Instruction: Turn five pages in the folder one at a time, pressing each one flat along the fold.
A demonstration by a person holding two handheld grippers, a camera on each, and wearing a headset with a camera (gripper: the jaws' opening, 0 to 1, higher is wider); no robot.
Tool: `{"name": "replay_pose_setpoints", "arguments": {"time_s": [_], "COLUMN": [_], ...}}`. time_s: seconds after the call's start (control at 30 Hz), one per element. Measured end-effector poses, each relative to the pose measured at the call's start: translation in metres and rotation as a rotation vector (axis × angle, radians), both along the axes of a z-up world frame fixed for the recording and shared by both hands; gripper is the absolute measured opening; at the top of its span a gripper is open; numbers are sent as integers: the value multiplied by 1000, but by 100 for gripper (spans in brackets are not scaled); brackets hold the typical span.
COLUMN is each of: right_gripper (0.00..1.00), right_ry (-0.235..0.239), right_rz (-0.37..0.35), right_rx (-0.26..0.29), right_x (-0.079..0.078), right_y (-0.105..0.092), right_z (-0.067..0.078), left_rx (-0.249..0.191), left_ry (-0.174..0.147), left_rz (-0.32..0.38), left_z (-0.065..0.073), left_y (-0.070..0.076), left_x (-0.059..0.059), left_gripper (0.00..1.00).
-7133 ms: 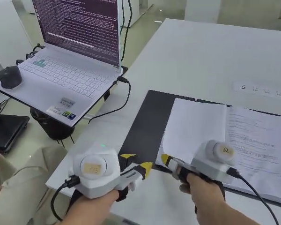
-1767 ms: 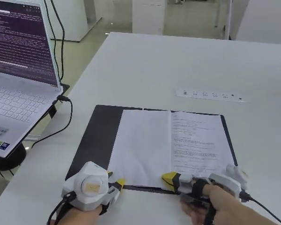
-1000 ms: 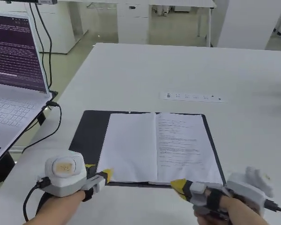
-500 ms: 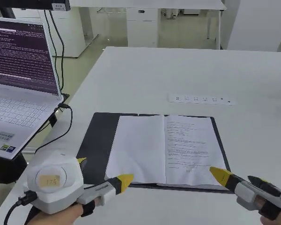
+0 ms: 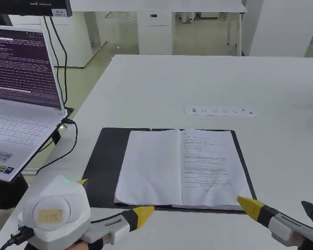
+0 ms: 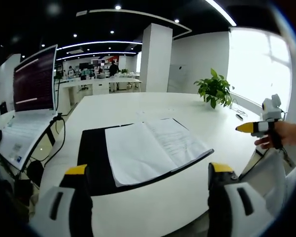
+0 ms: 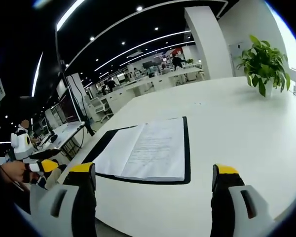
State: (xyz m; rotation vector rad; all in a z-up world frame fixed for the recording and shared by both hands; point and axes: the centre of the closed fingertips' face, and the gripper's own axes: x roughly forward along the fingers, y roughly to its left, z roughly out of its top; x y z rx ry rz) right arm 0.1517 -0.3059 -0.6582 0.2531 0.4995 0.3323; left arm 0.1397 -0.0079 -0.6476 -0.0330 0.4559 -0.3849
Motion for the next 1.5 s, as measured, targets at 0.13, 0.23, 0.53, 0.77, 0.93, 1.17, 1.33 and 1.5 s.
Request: {"name": "replay_pose_setpoints", "arguments": {"time_s": [0.13,0.23,0.53,0.77,0.93,1.17,1.33,1.5], "right_gripper": [96,95,92,91,90,90,89,89], "right_ry": [9,12,21,19,27,30,45,58], "right_rz": [-3,-7,-33,-55,-75,-78,-75,-72], "right_rx": [3,-5,4,-6,3,3,-3,-3], "right_x": [-6,-11,-14,-15,-14,-10,-11,-11], "right_y": [-3,-7,-16,-22,-27,-27,-27,-27], "right_z": [-4,-6,-8,-9,-11,-11,-14,-17], "left_rx": [8,14,31,53,57,70,82,92], "left_ry": [15,21,48,42,47,70,92,110], "left_rz": [-15,-44,-182,-261,-290,-302,-305,-294], "left_z": [-6,-11,-29,-41,-53,-75,-91,-106], "left_y": [-6,-18,-80,-129,-159,-186,-201,-215], "left_x": [4,11,35,58,74,92,100,107], "left_gripper": [95,93,85,77,72,67,62,59]}}
